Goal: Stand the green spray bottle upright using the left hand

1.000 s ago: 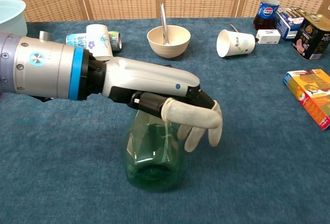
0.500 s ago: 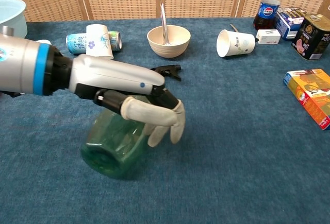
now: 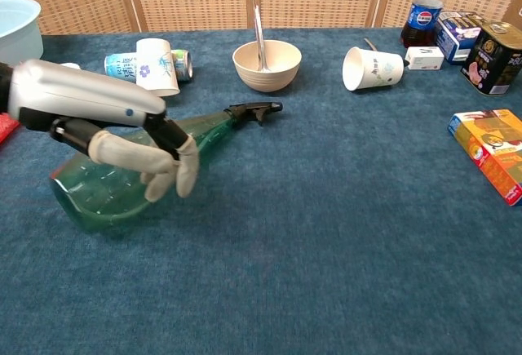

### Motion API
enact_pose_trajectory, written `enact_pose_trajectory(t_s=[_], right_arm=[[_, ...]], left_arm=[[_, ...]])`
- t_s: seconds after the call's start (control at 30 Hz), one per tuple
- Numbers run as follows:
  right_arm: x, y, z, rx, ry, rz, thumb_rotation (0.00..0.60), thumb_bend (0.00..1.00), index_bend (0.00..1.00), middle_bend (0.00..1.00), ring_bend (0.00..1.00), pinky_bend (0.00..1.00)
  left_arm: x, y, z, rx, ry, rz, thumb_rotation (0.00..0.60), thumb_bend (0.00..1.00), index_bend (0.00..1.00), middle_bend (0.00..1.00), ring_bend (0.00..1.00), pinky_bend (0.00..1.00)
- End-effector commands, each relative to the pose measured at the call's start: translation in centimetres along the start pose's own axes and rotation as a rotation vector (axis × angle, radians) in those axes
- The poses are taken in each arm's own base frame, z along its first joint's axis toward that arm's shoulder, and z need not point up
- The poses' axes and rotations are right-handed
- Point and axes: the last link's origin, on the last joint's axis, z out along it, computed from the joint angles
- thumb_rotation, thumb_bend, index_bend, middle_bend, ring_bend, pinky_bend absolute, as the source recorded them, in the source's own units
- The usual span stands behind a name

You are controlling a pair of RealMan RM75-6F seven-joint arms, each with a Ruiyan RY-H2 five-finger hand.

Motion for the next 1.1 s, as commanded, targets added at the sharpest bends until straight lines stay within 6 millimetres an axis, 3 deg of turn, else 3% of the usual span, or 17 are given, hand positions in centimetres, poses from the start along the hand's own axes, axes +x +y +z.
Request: enact_pose_trajectory(t_s=[0.03, 0.33, 0.43, 0.53, 0.67, 0.87, 1.1], right_arm=[[0.0, -0.2, 0.0, 0.004, 0.0, 0.003, 0.6, 0.23, 0.39, 0.3, 0.05, 0.1], [0.0, -0.7, -0.1, 0.01, 0.004, 0.005, 0.6, 0.23, 0.39, 0.3, 0.05, 0.1], [0.0, -0.7, -0.1, 0.011, 0.004, 0.007, 0.6, 0.23, 0.39, 0.3, 0.05, 0.1], [-0.1, -0.7, -0.1, 0.012, 0.002, 0.01, 0.6, 0.23, 0.39, 0.3, 0.05, 0.1], [-0.2, -0.6, -0.1, 0.009, 0.0, 0.015, 0.6, 0.23, 0.39, 0.3, 0.05, 0.1], [-0.3, -0.4, 0.1, 0.014, -0.004, 0.025, 0.6, 0.23, 0.39, 0.3, 0.05, 0.1], [-0.8, 0.1, 0.2, 0.023, -0.016, 0.043, 0.6, 0.23, 0.39, 0.3, 0.05, 0.1]], left_arm=[[0.1, -1.1, -1.1, 0.054, -0.012, 0.021, 0.0, 0.31, 0.38, 0.55, 0.5, 0.4], [1.6, -3.5, -3.1, 0.174, 0.0, 0.064, 0.0, 0.31, 0.38, 0.54, 0.5, 0.36], [2.2, -4.2, -3.6, 0.213, 0.01, 0.082, 0.0, 0.31, 0.37, 0.53, 0.49, 0.45], [2.8, -4.8, -3.6, 0.242, 0.034, 0.074, 0.0, 0.31, 0.36, 0.51, 0.46, 0.43], [3.7, -3.9, -3.6, 0.213, 0.126, 0.044, 0.0, 0.31, 0.34, 0.47, 0.43, 0.48], [5.4, -2.5, -5.0, 0.208, 0.322, 0.09, 0.0, 0.31, 0.32, 0.42, 0.39, 0.48], [5.8, -3.0, -5.8, 0.41, 0.392, 0.162, 0.0, 0.31, 0.3, 0.38, 0.42, 0.48]])
